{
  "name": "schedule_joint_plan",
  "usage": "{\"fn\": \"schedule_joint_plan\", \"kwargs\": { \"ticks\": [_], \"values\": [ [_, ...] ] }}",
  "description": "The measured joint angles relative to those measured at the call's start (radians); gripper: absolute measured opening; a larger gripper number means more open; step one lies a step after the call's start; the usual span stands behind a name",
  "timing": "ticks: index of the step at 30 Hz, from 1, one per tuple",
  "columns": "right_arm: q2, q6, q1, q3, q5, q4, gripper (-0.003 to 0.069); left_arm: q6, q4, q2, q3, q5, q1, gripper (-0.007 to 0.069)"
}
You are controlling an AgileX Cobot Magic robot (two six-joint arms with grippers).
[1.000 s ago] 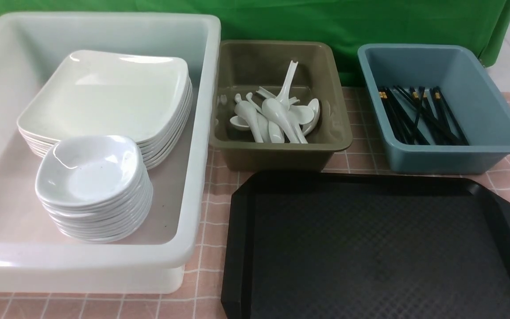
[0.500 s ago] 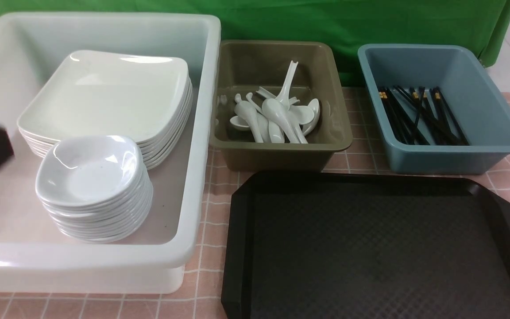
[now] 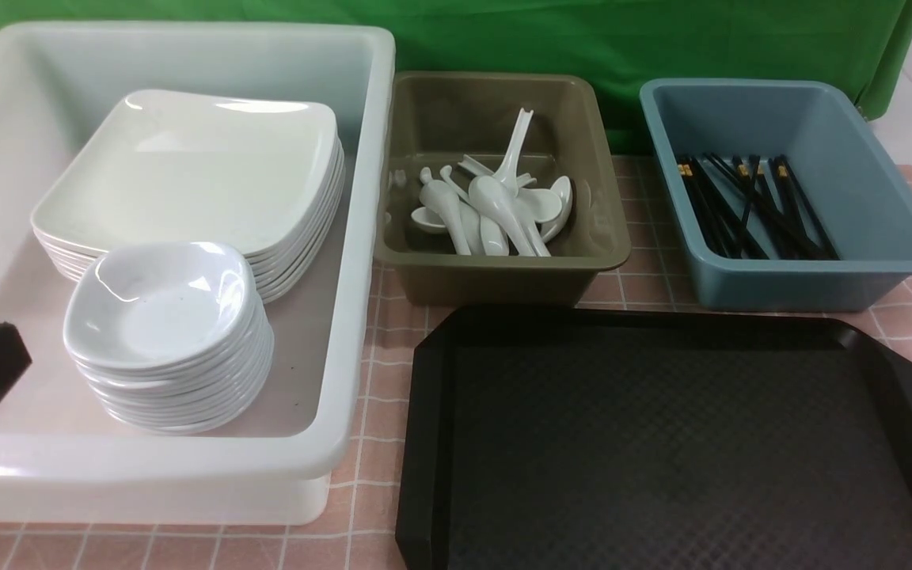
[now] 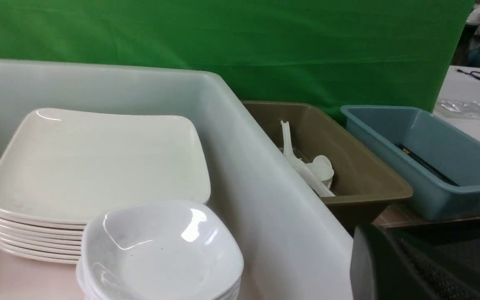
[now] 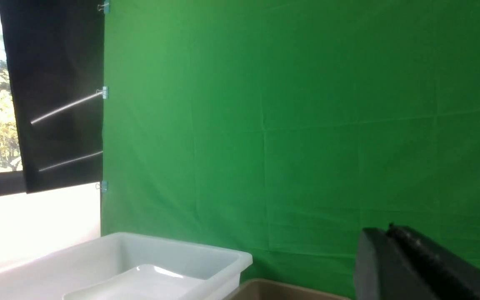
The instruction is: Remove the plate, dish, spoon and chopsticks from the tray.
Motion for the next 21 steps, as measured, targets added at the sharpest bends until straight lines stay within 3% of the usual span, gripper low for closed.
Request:
{"fn": "schedule_joint_plan", "kwargs": {
  "ticks": [18, 21],
  "values": [
    [0.0, 0.001, 0.0, 0.0, 0.0, -0.001, 0.0115, 0.0, 0.24, 0.0, 0.0, 0.0, 0.0, -0.0002],
    [0.0, 0.001, 0.0, 0.0, 0.0, -0.001, 0.0123, -0.051, 0.282, -0.018, 0.012, -0.01, 0.0, -0.0002]
  ]
}}
